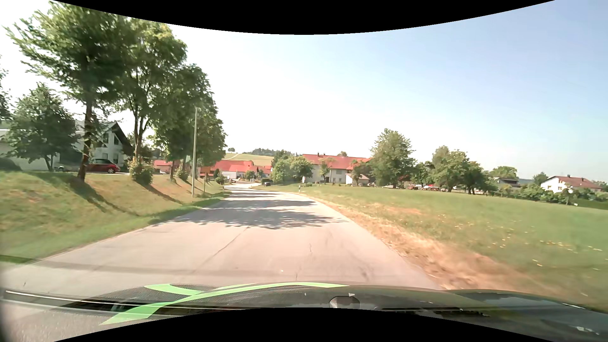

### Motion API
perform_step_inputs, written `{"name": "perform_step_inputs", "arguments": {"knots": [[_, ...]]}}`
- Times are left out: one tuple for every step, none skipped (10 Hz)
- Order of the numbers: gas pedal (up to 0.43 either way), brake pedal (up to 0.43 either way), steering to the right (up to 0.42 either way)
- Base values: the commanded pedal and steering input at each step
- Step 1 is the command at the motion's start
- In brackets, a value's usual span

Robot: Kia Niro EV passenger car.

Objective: Follow the waypoints while adhering to traffic rules and regulations

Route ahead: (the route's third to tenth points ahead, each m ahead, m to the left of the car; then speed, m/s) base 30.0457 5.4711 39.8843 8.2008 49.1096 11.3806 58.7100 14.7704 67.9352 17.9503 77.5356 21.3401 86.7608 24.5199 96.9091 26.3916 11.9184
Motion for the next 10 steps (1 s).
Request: {"name": "perform_step_inputs", "arguments": {"knots": [[0.067, 0.0, -0.034], [0.067, 0.0, -0.034], [0.067, 0.0, -0.035], [0.067, 0.0, -0.037], [0.059, 0.0, -0.039], [0.039, 0.0, -0.039], [0.039, 0.0, -0.039], [0.028, 0.0, -0.039], [0.02, 0.0, -0.04], [0.02, 0.0, -0.041]]}}
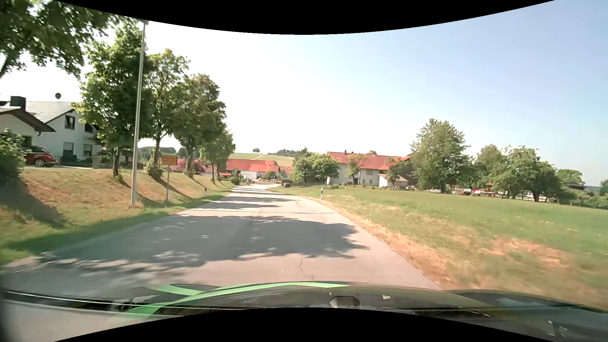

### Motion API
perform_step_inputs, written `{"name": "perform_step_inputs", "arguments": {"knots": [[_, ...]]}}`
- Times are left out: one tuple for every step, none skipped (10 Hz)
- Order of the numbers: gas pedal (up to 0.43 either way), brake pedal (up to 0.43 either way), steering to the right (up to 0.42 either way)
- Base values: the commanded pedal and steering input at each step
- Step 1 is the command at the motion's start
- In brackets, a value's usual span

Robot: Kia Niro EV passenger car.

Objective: Follow the waypoints while adhering to traffic rules and regulations

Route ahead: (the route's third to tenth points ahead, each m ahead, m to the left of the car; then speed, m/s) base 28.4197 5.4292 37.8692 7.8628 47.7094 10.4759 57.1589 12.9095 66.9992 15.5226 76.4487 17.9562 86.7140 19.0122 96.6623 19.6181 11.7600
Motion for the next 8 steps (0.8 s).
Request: {"name": "perform_step_inputs", "arguments": {"knots": [[0.02, 0.0, -0.042], [0.02, 0.0, -0.042], [0.02, 0.0, -0.042], [0.028, 0.0, -0.042], [0.028, 0.0, -0.042], [0.028, 0.0, -0.042], [0.039, 0.0, -0.042], [0.039, 0.0, -0.042]]}}
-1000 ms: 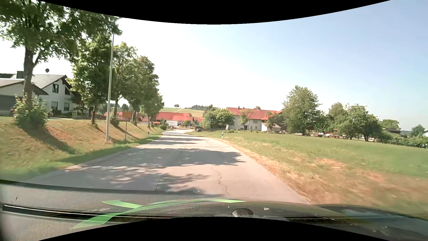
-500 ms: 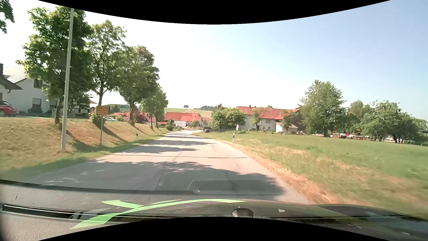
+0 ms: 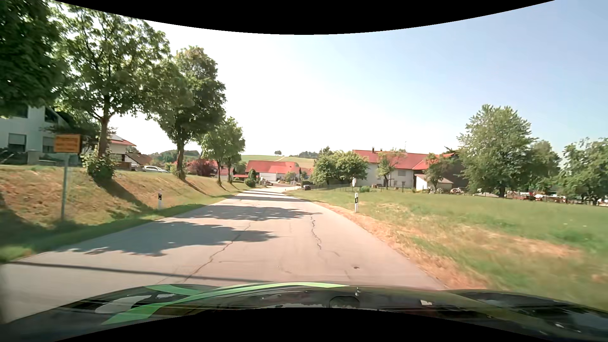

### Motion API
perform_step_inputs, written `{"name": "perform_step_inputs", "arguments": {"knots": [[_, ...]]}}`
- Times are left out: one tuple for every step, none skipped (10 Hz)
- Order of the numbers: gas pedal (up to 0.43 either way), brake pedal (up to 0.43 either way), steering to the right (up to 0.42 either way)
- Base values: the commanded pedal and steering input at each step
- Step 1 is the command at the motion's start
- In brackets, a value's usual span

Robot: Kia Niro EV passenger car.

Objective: Follow the waypoints while adhering to traffic rules and regulations

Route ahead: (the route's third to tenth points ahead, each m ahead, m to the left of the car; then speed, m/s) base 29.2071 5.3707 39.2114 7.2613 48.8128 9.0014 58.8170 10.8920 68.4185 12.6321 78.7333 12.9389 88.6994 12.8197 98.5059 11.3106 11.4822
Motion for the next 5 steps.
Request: {"name": "perform_step_inputs", "arguments": {"knots": [[0.039, 0.0, -0.042], [0.039, 0.0, -0.042], [0.047, 0.0, -0.042], [0.059, 0.0, -0.042], [0.059, 0.0, -0.042]]}}
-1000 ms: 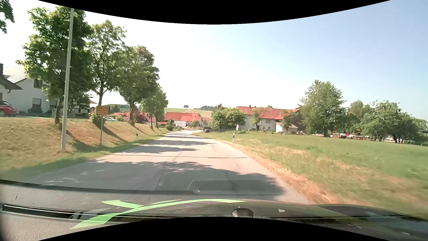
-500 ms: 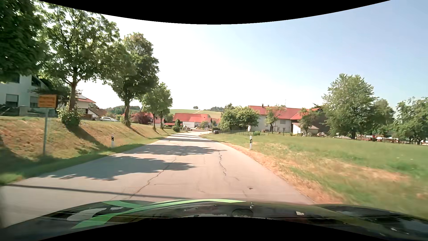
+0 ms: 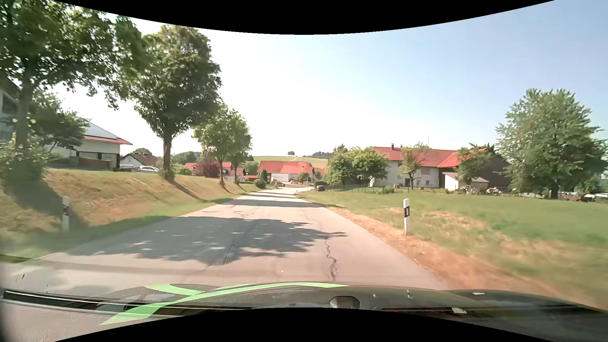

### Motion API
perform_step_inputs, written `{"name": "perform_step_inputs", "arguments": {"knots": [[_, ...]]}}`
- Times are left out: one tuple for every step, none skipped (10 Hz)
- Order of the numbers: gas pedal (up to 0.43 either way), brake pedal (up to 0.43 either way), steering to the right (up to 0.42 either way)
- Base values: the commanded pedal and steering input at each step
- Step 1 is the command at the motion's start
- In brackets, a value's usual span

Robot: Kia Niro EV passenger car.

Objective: Follow the waypoints while adhering to traffic rules and regulations

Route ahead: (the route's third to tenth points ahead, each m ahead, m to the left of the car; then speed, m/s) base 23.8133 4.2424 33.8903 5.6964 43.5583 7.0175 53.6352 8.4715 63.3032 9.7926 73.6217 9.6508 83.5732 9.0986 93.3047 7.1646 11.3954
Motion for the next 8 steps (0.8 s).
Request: {"name": "perform_step_inputs", "arguments": {"knots": [[0.067, 0.0, -0.042], [0.067, 0.0, -0.042], [0.067, 0.0, -0.042], [0.067, 0.0, -0.042], [0.067, 0.0, -0.042], [0.067, 0.0, -0.042], [0.067, 0.0, -0.042], [0.067, 0.0, -0.041]]}}
